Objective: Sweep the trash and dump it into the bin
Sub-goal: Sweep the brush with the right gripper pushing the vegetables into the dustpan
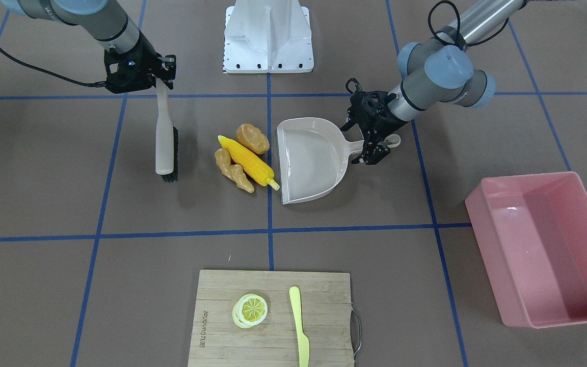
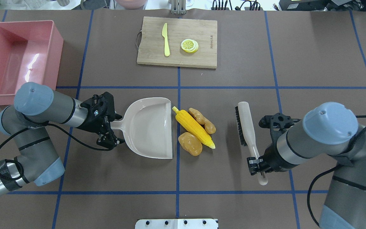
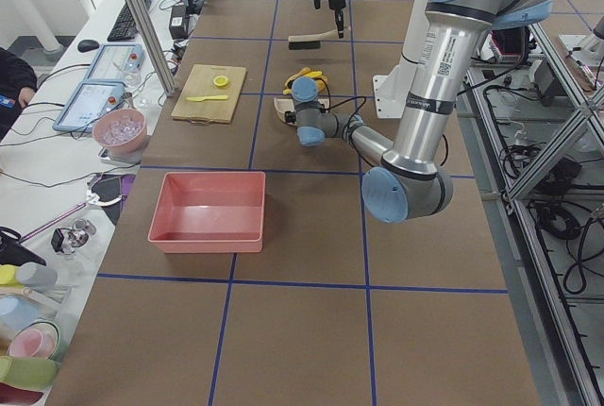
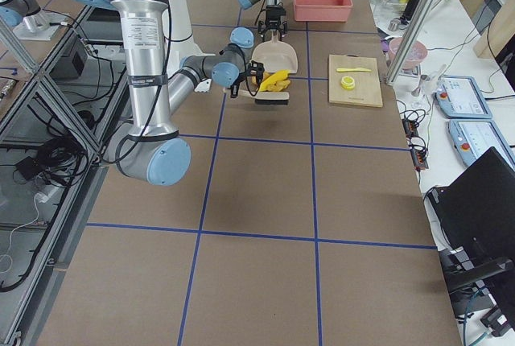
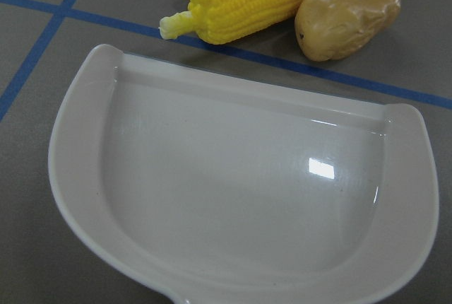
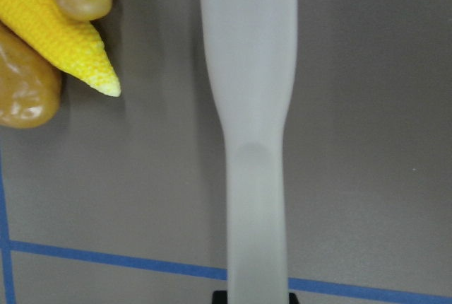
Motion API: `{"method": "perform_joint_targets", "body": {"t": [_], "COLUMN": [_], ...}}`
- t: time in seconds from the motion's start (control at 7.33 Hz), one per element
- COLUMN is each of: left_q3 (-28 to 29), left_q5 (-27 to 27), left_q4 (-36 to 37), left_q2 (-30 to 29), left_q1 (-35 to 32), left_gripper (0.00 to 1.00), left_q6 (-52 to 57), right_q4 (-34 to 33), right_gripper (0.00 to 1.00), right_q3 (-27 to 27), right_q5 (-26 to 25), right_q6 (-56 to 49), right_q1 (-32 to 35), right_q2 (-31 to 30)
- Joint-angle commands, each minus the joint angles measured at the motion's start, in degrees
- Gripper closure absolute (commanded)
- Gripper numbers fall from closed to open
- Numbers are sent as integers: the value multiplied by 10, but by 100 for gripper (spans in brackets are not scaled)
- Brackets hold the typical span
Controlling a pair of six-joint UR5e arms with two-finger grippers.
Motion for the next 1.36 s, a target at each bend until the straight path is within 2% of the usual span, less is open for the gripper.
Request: {"method": "perform_joint_targets", "body": {"t": [0.0, 0.55, 0.82, 1.23], "left_q3": [-1, 0, 0, 1], "left_q5": [0, 0, 0, 0], "left_q4": [-1, 2, 3, 3], "left_q2": [1, 1, 1, 1], "left_q1": [0, 1, 0, 0], "left_gripper": [2, 3, 3, 3], "left_q6": [0, 0, 0, 0], "right_q4": [-22, -27, -77, -75], "right_gripper": [100, 100, 100, 100], "right_q3": [-23, -61, -92, -96], "right_q5": [-37, -35, -35, -33], "right_q6": [18, 52, 79, 128], "right_q1": [-46, -74, -74, -74], "right_q2": [44, 89, 158, 173]}}
